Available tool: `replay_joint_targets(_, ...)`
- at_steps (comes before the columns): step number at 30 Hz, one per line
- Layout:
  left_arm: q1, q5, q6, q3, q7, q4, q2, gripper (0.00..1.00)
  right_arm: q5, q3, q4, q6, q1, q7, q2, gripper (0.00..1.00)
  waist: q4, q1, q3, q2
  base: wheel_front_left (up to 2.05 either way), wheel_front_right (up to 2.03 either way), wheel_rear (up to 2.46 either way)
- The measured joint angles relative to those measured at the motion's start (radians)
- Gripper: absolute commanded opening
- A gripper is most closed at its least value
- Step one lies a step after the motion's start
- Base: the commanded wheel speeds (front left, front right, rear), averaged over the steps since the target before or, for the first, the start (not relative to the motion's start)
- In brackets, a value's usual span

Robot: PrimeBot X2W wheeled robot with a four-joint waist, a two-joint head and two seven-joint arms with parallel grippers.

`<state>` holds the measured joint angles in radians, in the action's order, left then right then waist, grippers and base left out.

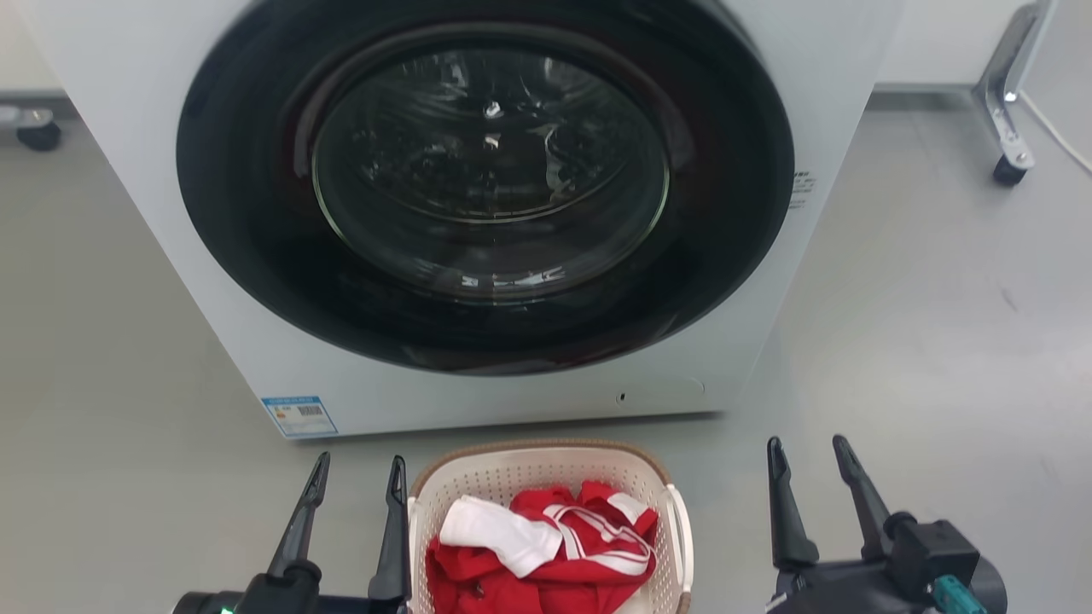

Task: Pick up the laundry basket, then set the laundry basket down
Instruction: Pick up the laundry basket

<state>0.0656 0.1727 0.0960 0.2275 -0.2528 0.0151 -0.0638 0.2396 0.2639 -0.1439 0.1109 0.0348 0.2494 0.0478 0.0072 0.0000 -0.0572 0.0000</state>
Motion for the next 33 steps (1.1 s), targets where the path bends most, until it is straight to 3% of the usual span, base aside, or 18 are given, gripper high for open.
replay_joint_targets(9, -0.100, 0.000, -0.009, -0.017, 0.000, 0.019, 0.002, 1.00, -0.003, -0.031, -0.020, -0.007, 0.104, 0.000, 0.000, 1.00, 0.003, 0.0001, -0.109, 0.0001, 0.00, 0.00, 0.00)
replay_joint_targets(16, -0.173, 0.009, -0.017, -0.025, 0.000, 0.086, 0.005, 1.00, -0.010, -0.039, -0.073, -0.032, 0.191, 0.000, 0.009, 1.00, 0.007, 0.0002, -0.207, 0.0001, 0.00, 0.00, 0.00)
replay_joint_targets(33, -0.436, 0.018, -0.048, -0.025, 0.000, 0.330, 0.014, 1.00, -0.010, -0.068, -0.251, -0.041, 0.384, 0.002, 0.016, 1.00, 0.026, 0.0002, -0.472, 0.0002, 0.00, 0.00, 0.00)
